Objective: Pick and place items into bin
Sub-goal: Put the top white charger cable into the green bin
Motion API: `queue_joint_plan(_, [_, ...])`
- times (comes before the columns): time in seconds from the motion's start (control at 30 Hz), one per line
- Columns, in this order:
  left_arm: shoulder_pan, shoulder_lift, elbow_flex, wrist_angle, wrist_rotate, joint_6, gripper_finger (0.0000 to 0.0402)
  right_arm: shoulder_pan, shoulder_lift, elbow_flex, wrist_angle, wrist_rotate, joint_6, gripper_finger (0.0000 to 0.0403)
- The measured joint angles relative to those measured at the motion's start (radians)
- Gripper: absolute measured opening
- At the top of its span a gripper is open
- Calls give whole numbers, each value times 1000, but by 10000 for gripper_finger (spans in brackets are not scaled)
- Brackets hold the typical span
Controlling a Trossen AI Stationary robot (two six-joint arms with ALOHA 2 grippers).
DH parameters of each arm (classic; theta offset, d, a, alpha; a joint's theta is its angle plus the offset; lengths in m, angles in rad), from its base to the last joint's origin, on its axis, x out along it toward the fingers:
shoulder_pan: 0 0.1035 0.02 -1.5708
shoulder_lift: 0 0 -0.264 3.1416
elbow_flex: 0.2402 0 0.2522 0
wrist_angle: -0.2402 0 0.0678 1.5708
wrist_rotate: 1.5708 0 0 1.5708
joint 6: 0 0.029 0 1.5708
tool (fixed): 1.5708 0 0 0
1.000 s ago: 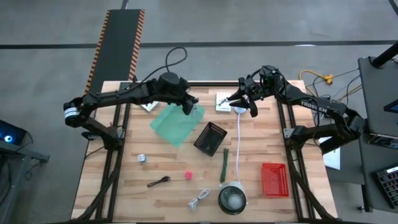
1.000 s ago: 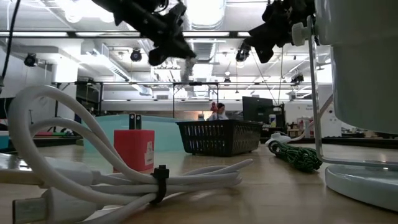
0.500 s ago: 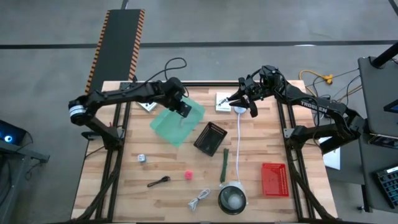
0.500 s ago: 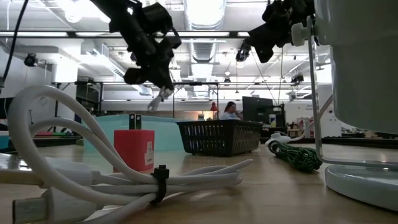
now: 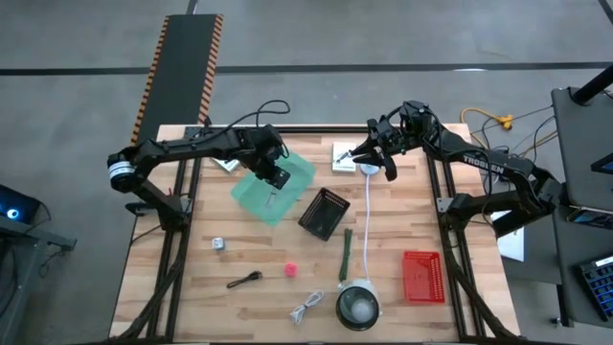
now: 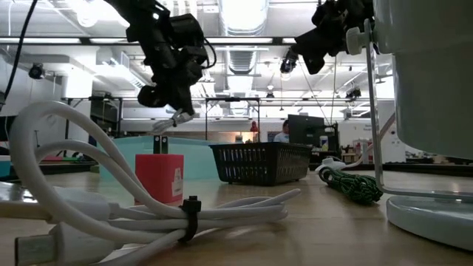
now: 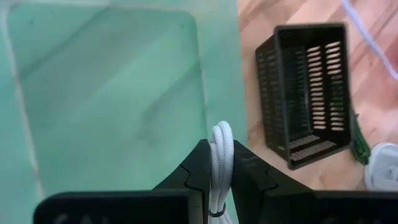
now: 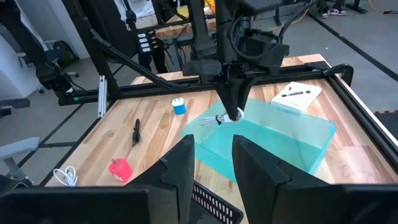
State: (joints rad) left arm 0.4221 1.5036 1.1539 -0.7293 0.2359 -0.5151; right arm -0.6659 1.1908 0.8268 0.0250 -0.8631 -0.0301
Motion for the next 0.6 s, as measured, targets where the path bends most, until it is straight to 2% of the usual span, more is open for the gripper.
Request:
queue_joint_plan(0.27, [-2,0,-2,5,2,-1,31,0,0,0,-24,1,-14,90])
queue_joint_plan(0.6, [-2,0,-2,14,0,6,94,0,0,0,-24,1,-15,83])
